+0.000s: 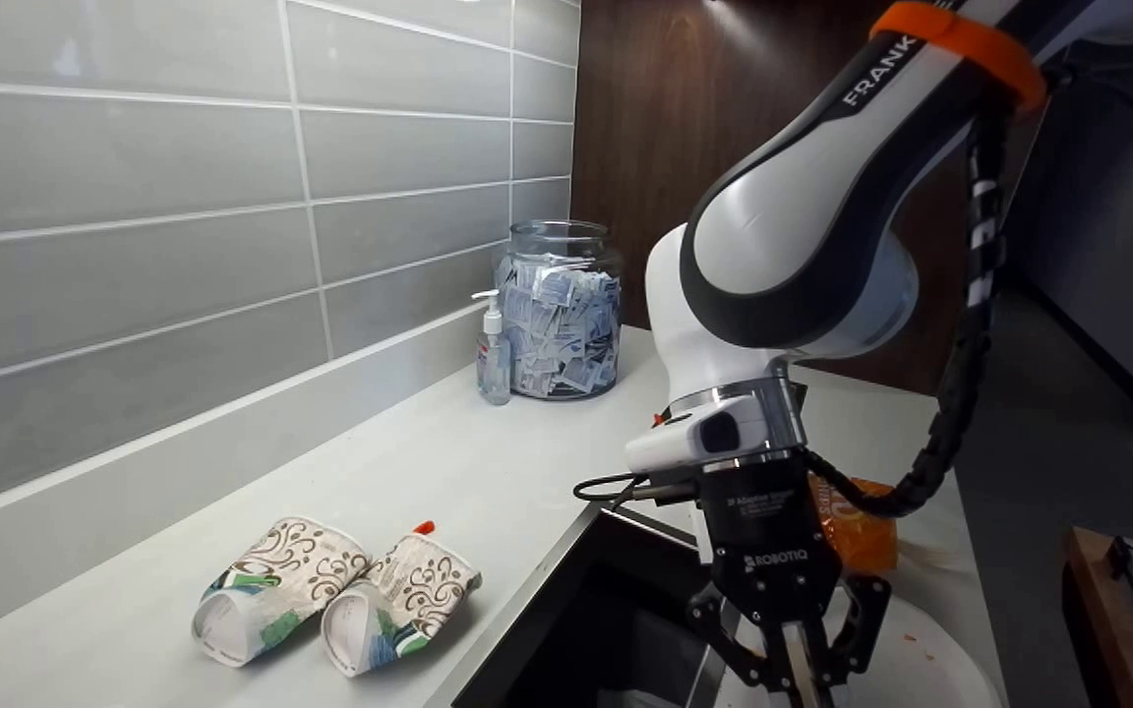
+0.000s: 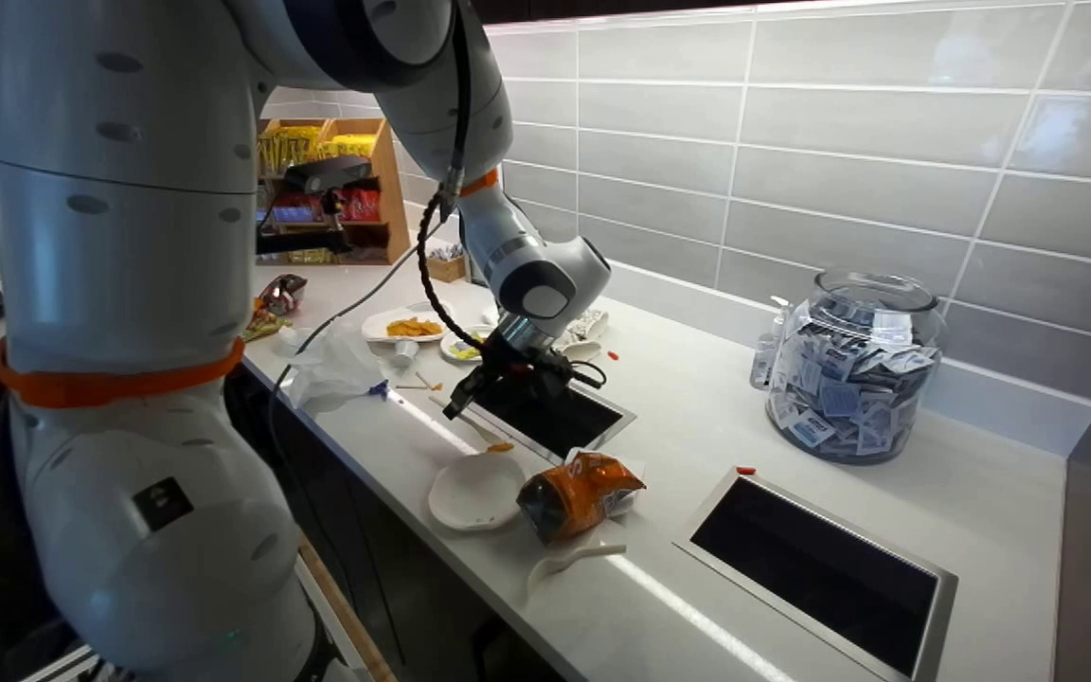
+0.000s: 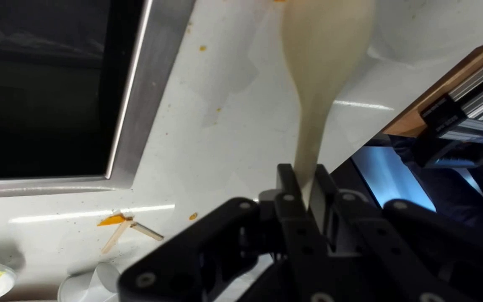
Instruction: Use the white spoon to push the orange snacks on the counter into the trash chute.
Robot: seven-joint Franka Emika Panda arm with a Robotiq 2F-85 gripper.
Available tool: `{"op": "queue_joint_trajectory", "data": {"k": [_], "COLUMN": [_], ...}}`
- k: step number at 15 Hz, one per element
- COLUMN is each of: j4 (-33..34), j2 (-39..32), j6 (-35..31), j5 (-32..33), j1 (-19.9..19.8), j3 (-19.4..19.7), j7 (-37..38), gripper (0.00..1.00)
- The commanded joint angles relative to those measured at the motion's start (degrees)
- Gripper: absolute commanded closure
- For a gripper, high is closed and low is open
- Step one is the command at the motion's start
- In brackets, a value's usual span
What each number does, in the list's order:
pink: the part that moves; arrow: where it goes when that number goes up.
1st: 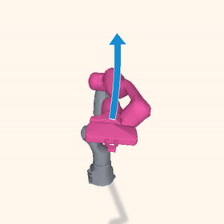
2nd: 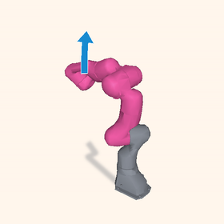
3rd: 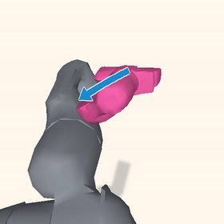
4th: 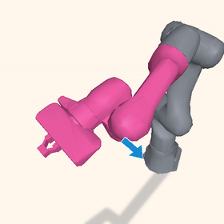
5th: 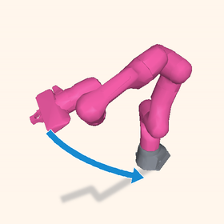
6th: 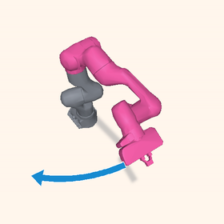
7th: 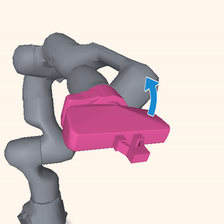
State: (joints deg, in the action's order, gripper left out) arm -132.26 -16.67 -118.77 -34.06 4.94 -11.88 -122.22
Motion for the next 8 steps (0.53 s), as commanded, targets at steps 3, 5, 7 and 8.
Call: {"op": "queue_joint_trajectory", "data": {"k": [3,5,7,8], "j4": [0.4,0.6,0.9,1.0], "j2": [-1.0,-1.2,-1.7,-1.9], "j6": [1.7,1.7,1.6,1.6], "j5": [0.8,0.8,0.8,0.9], "j1": [-0.7,-0.7,-0.7,-0.6], "j3": [-0.2,-0.3,-0.3,-0.4], "j7": [-2.1,-2.4,-2.7,-2.8], "gripper": [0.97,0.97,0.97,0.97]}}
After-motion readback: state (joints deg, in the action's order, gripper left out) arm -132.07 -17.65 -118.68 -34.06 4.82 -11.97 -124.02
